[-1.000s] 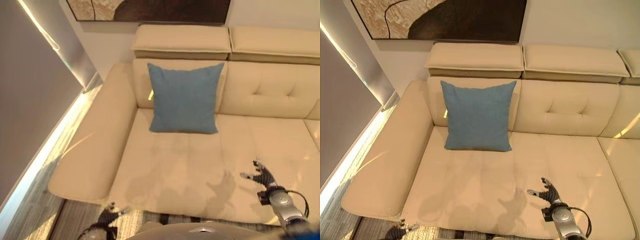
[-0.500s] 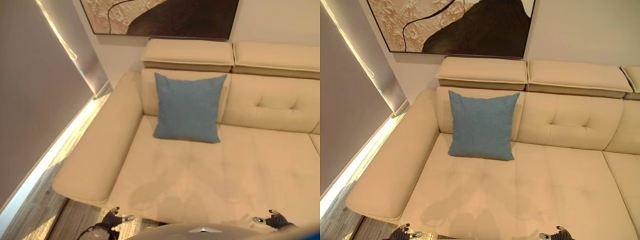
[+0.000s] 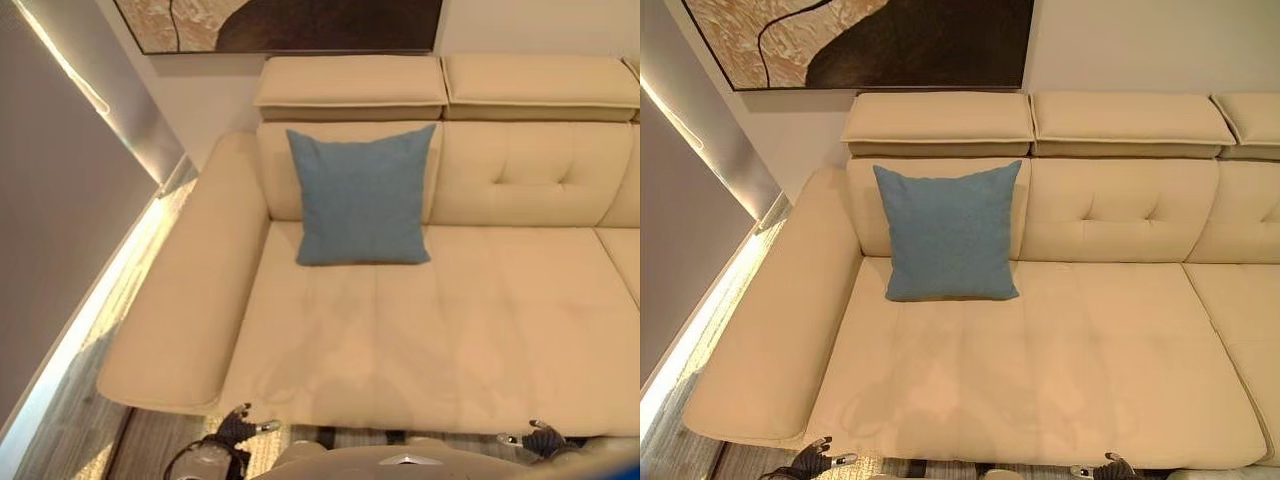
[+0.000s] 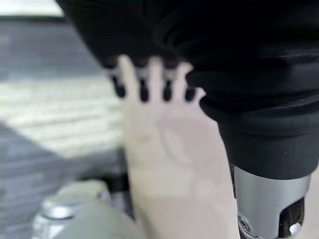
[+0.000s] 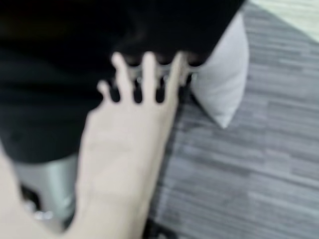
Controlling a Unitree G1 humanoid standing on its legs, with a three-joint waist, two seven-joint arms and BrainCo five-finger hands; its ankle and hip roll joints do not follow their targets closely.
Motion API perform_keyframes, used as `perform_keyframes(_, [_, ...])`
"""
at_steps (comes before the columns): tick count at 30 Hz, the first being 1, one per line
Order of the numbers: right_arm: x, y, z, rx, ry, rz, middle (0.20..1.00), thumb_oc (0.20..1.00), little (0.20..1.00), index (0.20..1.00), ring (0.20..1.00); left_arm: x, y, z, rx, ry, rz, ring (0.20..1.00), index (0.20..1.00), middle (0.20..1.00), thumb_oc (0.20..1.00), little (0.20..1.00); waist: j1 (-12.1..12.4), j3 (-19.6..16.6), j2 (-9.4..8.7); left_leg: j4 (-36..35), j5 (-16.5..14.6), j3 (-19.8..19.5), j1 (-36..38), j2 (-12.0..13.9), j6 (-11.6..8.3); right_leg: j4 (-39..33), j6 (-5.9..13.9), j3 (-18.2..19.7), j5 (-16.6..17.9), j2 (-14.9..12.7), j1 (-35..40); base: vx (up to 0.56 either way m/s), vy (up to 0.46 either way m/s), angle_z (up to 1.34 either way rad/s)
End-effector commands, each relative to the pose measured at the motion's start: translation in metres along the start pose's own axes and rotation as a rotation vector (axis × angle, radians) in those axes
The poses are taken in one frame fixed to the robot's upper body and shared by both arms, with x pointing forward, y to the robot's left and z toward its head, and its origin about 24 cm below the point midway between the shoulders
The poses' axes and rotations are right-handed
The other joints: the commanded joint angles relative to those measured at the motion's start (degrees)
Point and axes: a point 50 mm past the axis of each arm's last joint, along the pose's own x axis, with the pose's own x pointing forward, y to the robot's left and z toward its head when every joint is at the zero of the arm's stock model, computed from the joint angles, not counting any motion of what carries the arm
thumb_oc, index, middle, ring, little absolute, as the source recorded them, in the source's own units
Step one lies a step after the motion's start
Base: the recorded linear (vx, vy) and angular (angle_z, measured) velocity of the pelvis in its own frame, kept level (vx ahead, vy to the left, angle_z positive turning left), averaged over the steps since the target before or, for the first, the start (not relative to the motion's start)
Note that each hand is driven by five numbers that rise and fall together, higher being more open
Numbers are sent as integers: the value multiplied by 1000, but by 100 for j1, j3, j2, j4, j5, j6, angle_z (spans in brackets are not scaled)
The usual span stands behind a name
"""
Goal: Pick up all the scattered cushions and arrange them neatly on the sofa.
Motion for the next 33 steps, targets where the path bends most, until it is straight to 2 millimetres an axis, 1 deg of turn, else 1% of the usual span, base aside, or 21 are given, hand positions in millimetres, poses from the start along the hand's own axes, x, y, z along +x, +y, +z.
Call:
perform_keyframes(1, [0,-6,3,-17,-17,-21,1000,1000,1000,1000,1000,1,19,9,6,-22,49,1000,1000,1000,1000,1000,49,-71,-446,291,-147,-52,-188,-157,-237,49,716,22,-258,-344,240,-269,262,3])
perform_keyframes(2, [1,-4,5,-51,-1,-21,1000,1000,1000,1000,1000,4,11,16,38,-37,23,1000,1000,1000,1000,1000,18,33,-424,409,-267,-173,-236,-422,-72,173,831,327,67,-480,-232,-784,613,2])
perform_keyframes(3, [3,3,21,-59,-42,-10,1000,1000,1000,1000,1000,5,28,25,57,-54,67,1000,1000,1000,1000,1000,124,216,-420,479,-232,446,-394,-563,138,459,1020,-29,274,-641,-864,-1235,356,-67])
perform_keyframes(4, [2,18,25,-67,-67,32,1000,1000,1000,1000,1000,0,25,1,40,28,52,1000,1000,1000,1000,1000,696,-154,-426,320,84,1302,-540,-239,166,1105,788,-1258,-759,-1020,568,-1017,22,-200])
perform_keyframes(5, [2,18,28,-67,-77,27,1000,1000,1000,1000,1000,1,23,2,41,27,52,1000,1000,1000,1000,1000,716,-127,-452,298,149,1357,-552,-187,113,909,786,-1150,-795,-905,599,-565,-411,-305])
perform_keyframes(7, [2,16,35,-64,-102,13,1000,1000,1000,1000,1000,3,20,9,57,7,46,1000,1000,1000,1000,1000,638,-58,-453,293,352,1346,-715,-96,-7,683,734,-1016,-848,-687,539,-186,-203,-338])
perform_keyframes(9, [2,10,40,-37,-123,-15,1000,1000,1000,1000,1000,7,11,25,91,-34,22,1000,1000,1000,1000,1000,514,102,-451,341,577,1330,-1014,-22,-179,342,654,-1006,-751,-473,502,-308,-208,-54])
perform_keyframes(10, [2,9,38,-35,-119,-18,1000,1000,1000,1000,1000,7,10,28,97,-41,19,1000,1000,1000,1000,1000,488,128,-443,351,596,1325,-1057,-31,-188,284,639,-1038,-717,-428,508,-278,-158,65])
perform_keyframes(12, [2,8,32,-25,-100,-24,1000,1000,1000,1000,1000,8,6,32,108,-52,6,1000,1000,1000,1000,1000,449,196,-458,422,543,1210,-1077,-100,-164,268,595,-990,-643,-360,472,-154,-64,-25])
perform_keyframes(14, [2,6,25,-20,-74,-28,1000,1000,1000,1000,1000,8,3,35,108,-61,-5,1000,1000,1000,1000,1000,443,303,-524,724,259,890,-970,-299,-150,330,565,-917,-521,-406,389,-147,-15,-40])
perform_keyframes(15, [2,6,22,-28,-65,-27,1000,1000,1000,1000,1000,8,3,34,110,-57,-7,1000,1000,1000,1000,1000,415,275,-562,831,155,843,-932,-330,-136,319,575,-925,-479,-445,355,-100,27,-43])
perform_keyframes(16, [2,8,20,-39,-64,-20,1000,1000,1000,1000,1000,8,3,33,110,-54,-8,1000,1000,1000,1000,1000,447,286,-608,1035,-120,762,-787,-359,-116,327,568,-847,-433,-483,362,-59,96,-38])
perform_keyframes(17, [1,9,14,-43,-44,-16,1000,1000,1000,1000,1000,8,0,30,105,-48,-14,1000,1000,1000,1000,1000,399,242,-573,982,-211,487,-604,-376,-73,376,586,-757,-419,-452,307,-40,114,-27])
perform_keyframes(20, [0,10,9,-42,-23,-10,1000,1000,1000,1000,1000,7,-2,24,113,-25,-21,1000,1000,1000,1000,1000,330,96,-519,637,-259,486,-340,-366,-51,377,644,-694,-363,-449,301,19,146,-1])
perform_keyframes(23, [0,14,10,-38,-27,-3,1000,1000,1000,1000,1000,7,-1,26,96,-31,-12,1000,1000,1000,1000,1000,308,94,-477,469,-249,457,-260,-471,19,485,701,-620,-270,-534,143,-48,161,-32])
perform_keyframes(24, [1,15,17,-40,-44,-1,1000,1000,1000,1000,1000,8,2,31,75,-47,3,1000,1000,1000,1000,1000,336,132,-442,386,-229,462,-239,-519,61,609,783,-615,-133,-611,-93,-126,132,-47])
perform_keyframes(26, [2,17,23,-49,-54,1,1000,1000,1000,1000,1000,8,6,34,56,-58,18,1000,1000,1000,1000,1000,385,202,-392,362,-161,529,-265,-525,98,819,836,-719,-81,-687,-328,-209,140,-63])
perform_keyframes(28, [2,20,30,-68,-71,9,1000,1000,1000,1000,1000,8,11,34,38,-54,33,1000,1000,1000,1000,1000,533,243,-263,442,-92,713,-425,-432,187,1377,802,-1178,-356,-908,-414,-252,80,-76])
perform_keyframes(30, [2,21,29,-74,-70,15,1000,1000,1000,1000,1000,7,14,27,30,-31,39,1000,1000,1000,1000,1000,659,219,-219,463,-75,818,-435,-364,241,1698,700,-1292,-600,-1001,-183,-142,-17,-80])
perform_keyframes(31, [1,24,27,-77,-65,22,1000,1000,1000,1000,1000,6,17,19,20,-3,45,1000,1000,1000,1000,1000,827,79,-220,450,-27,937,-501,-307,270,1773,690,-1389,-695,-1118,118,-119,-107,-106])
perform_keyframes(33, [1,26,24,-82,-62,28,1000,1000,1000,1000,1000,4,17,12,10,16,47,1000,1000,1000,1000,1000,1045,-59,-244,482,42,1107,-629,-224,249,1728,773,-1561,-643,-1326,450,-120,-133,-90])
